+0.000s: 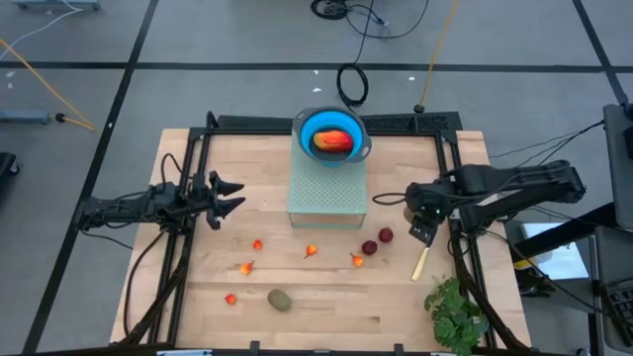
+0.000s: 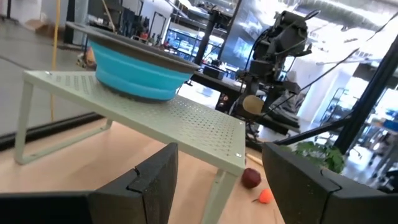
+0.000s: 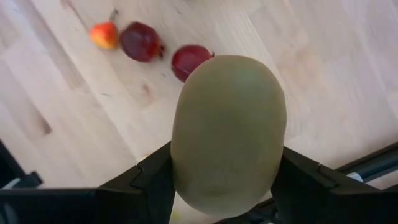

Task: Pick & Place Fruit
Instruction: Put the kiwi into the blue strainer bowl on the shelf

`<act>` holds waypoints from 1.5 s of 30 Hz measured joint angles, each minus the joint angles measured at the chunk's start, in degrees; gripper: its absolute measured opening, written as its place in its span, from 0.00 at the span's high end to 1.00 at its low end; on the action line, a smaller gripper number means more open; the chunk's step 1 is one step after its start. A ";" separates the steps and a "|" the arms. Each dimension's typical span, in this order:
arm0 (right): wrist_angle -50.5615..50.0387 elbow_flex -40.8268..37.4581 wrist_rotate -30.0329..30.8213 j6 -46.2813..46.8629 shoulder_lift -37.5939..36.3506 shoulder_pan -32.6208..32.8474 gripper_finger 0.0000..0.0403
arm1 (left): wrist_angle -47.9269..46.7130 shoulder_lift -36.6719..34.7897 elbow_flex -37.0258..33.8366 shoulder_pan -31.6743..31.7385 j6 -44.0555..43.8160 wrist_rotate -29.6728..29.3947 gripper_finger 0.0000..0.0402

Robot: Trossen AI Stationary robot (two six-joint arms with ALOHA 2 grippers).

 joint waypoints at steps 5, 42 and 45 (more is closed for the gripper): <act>1.18 1.57 0.09 -0.04 -0.02 0.98 0.49 | 0.00 0.02 0.02 -0.02 -0.87 0.00 0.42; 57.59 1.42 26.11 -59.90 0.02 2.60 0.49 | -0.02 0.00 0.00 -0.02 -8.38 0.00 0.42; 59.44 1.42 26.04 -66.77 0.02 2.60 0.49 | -0.02 0.02 0.00 0.00 -8.38 0.00 0.42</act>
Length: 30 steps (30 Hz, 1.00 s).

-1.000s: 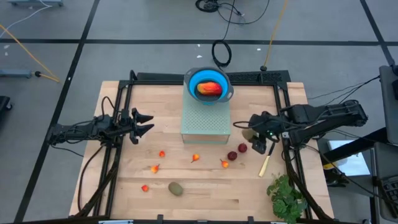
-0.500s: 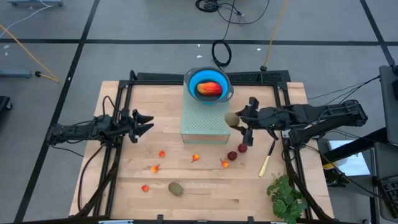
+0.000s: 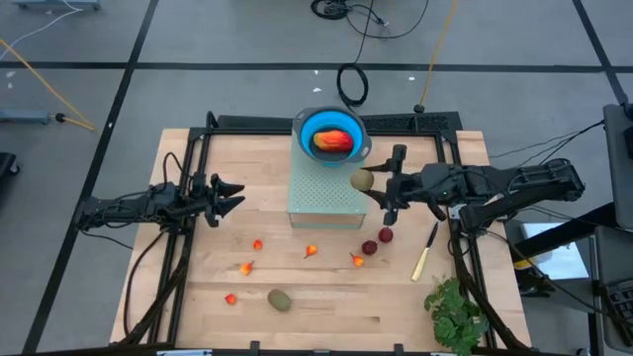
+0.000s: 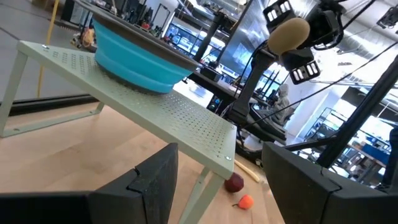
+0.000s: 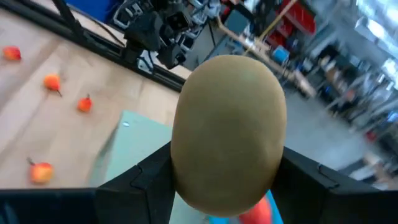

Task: Pick & Place Fruit
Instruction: Put the kiwi into the blue strainer bowl on the shelf

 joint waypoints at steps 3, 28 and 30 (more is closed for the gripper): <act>0.66 0.00 0.02 -6.90 0.00 0.00 0.49 | 0.00 0.00 0.00 -0.01 -0.65 0.00 0.42; 0.75 0.00 -0.09 -18.30 0.00 0.00 0.49 | 0.00 0.00 0.01 0.00 -4.68 0.00 0.42; 0.75 0.00 -0.29 -16.43 0.00 0.00 0.49 | 0.00 0.00 0.02 0.00 -4.79 0.00 0.42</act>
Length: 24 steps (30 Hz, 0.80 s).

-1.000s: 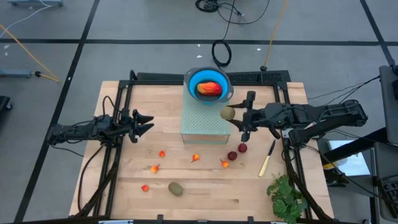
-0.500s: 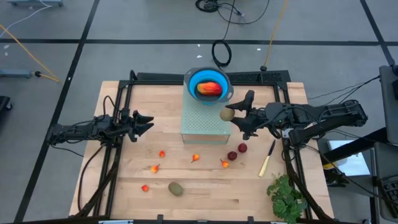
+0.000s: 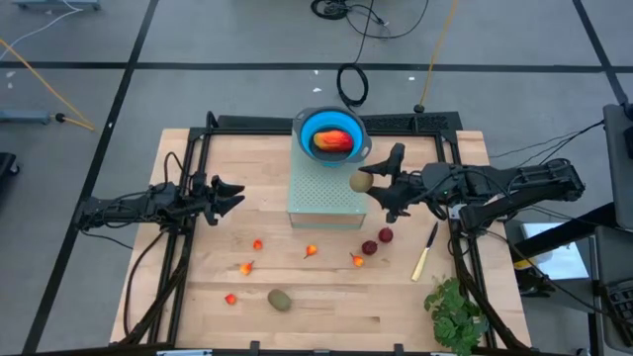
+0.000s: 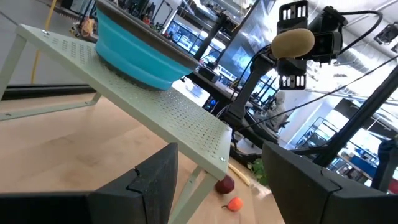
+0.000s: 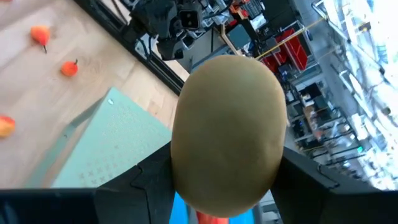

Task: Pick & Place Fruit
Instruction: Put the kiwi into the blue strainer bowl on the shelf

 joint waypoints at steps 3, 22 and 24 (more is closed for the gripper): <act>0.83 0.00 -0.04 4.54 0.00 0.00 0.49 | 0.00 -0.02 -0.02 -0.02 -1.93 -0.74 0.42; 5.66 0.00 -0.28 48.08 0.00 -2.12 0.49 | 0.00 -0.01 -0.02 0.00 -0.39 -1.09 0.42; 5.58 0.00 -1.83 52.29 0.00 -2.91 0.49 | 0.00 -0.01 -0.02 0.00 0.78 -1.10 0.42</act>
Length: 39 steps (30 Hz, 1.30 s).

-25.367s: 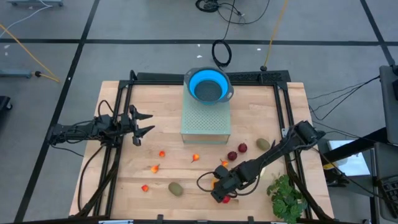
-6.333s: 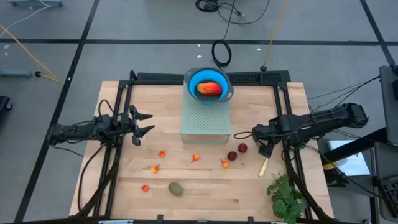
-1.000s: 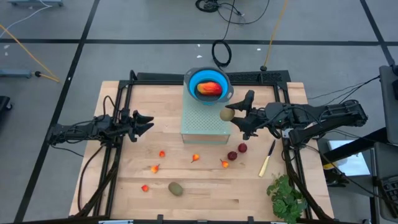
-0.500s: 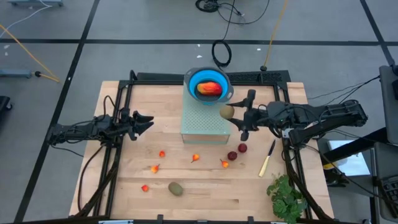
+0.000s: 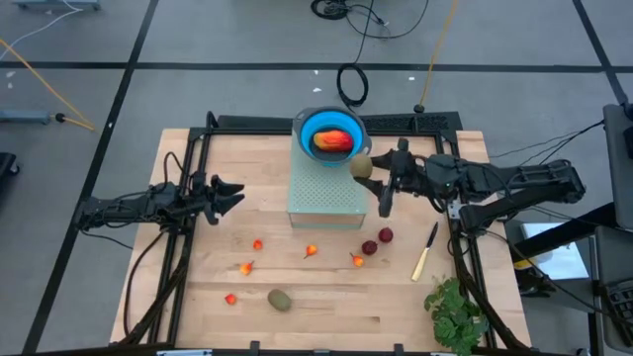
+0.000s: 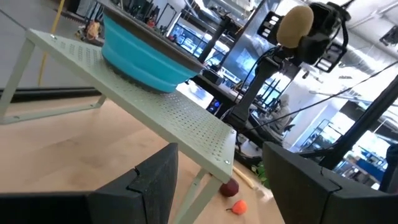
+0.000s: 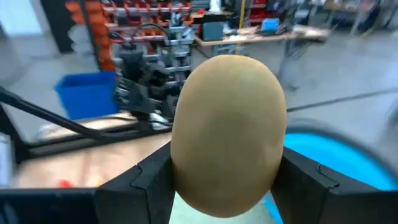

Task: Pick & Place Fruit
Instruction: Put the kiwi into the blue strainer bowl on the shelf

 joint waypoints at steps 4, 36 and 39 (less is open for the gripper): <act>-0.01 0.00 -7.18 8.15 0.00 -2.14 0.49 | 0.00 0.01 0.00 -0.01 3.49 -0.03 0.42; 6.44 0.02 -36.97 50.61 4.97 -25.27 0.47 | -0.11 -0.01 0.02 -0.02 13.43 -0.04 0.42; 6.39 0.02 -38.32 50.29 5.67 -27.37 0.47 | -0.17 0.01 0.00 0.00 13.60 -0.04 0.42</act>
